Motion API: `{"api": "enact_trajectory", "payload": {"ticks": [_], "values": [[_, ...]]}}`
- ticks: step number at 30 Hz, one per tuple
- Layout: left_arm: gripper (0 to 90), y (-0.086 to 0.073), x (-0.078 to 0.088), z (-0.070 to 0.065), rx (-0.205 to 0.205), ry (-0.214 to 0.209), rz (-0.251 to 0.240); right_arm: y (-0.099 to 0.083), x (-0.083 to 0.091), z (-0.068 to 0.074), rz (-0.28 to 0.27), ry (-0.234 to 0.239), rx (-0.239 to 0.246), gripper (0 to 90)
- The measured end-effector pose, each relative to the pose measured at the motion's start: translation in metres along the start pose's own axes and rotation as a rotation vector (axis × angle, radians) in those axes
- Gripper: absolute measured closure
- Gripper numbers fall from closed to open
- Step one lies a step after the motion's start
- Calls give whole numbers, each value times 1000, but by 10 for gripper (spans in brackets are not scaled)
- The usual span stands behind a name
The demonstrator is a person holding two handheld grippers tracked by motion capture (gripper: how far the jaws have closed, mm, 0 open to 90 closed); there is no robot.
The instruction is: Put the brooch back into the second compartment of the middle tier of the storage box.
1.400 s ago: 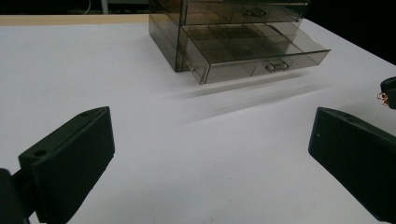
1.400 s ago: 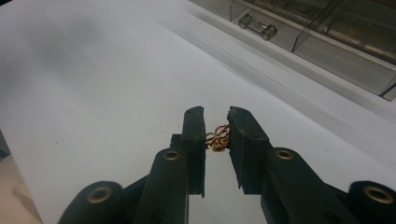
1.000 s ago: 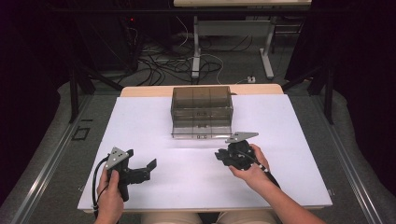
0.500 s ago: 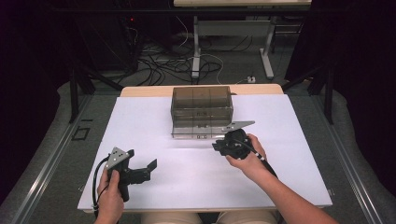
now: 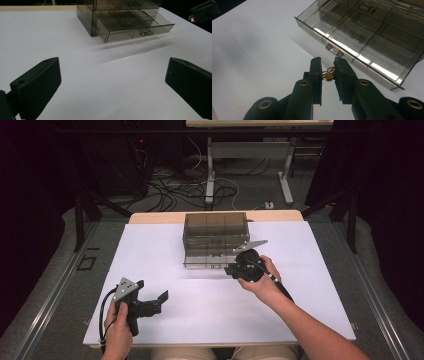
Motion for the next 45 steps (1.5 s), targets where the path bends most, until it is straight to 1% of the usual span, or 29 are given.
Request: {"api": "enact_trajectory", "payload": {"ticks": [1, 2, 6, 8, 12, 15, 17, 20, 21, 22, 26, 29, 32, 33, 34, 35, 36, 41, 42, 45], "values": [[6, 0, 0, 0, -3, 0, 0, 2, -1, -1, 2, -4, 7, 765], [5, 0, 0, 0, 2, 0, -1, 3, -1, -1, 9, 0, 3, 765], [6, 0, 0, 0, 4, 0, 1, 10, -5, -3, 7, -5, 9, 765], [6, 0, 0, 0, 3, 1, -1, 13, -7, -3, 21, -2, -5, 764], [6, 0, 0, 0, 1, -1, -1, 21, -12, -6, 11, -5, -9, 765], [6, 0, 0, 0, 2, -2, -1, 25, -16, -8, 21, -9, -10, 765], [6, 0, 0, 1, 2, -1, -1, 27, -19, -8, 12, -10, -16, 765], [6, 0, 1, 1, 3, -2, 0, 30, -22, -10, 18, -15, -22, 765], [6, 0, 1, 1, 3, -1, 0, 31, -24, -12, 15, -19, -18, 765], [6, 0, 1, 1, 3, -2, 0, 32, -25, -12, 5, -19, -26, 765], [5, 0, 0, 1, 4, -4, -2, 33, -30, -16, 22, -29, -38, 765], [6, 0, 0, 1, 5, -3, -2, 34, -34, -19, 14, -35, -38, 765], [6, 0, 0, 1, 5, -3, -1, 34, -38, -21, 21, -46, -49, 765], [6, 0, 0, 1, 8, -5, -2, 35, -40, -22, 12, -50, -42, 765], [6, 0, 0, 1, 8, -5, -2, 35, -41, -23, 17, -55, -46, 765], [6, 0, 0, 1, 6, -4, -1, 36, -43, -24, 5, -53, -57, 765], [6, 0, 0, 1, 6, -4, 0, 35, -44, -24, 17, -53, -62, 765], [6, 0, 0, 1, 6, -5, 0, 35, -51, -28, 22, -67, -64, 765], [6, 0, 0, 1, 5, -5, 0, 35, -53, -28, 26, -67, -75, 765], [6, 0, 0, 1, 5, -6, 1, 36, -58, -31, 24, -75, -74, 765]]}}
Point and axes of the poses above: each handheld gripper's, and its own axes: x roughly backward along the jaws, y roughly out of its top, z roughly to its left, the point moved 7 cm from there along -x, roughly forward along the jaws, and after that the axes turned 15 degrees about x, right-handed, at the moved point
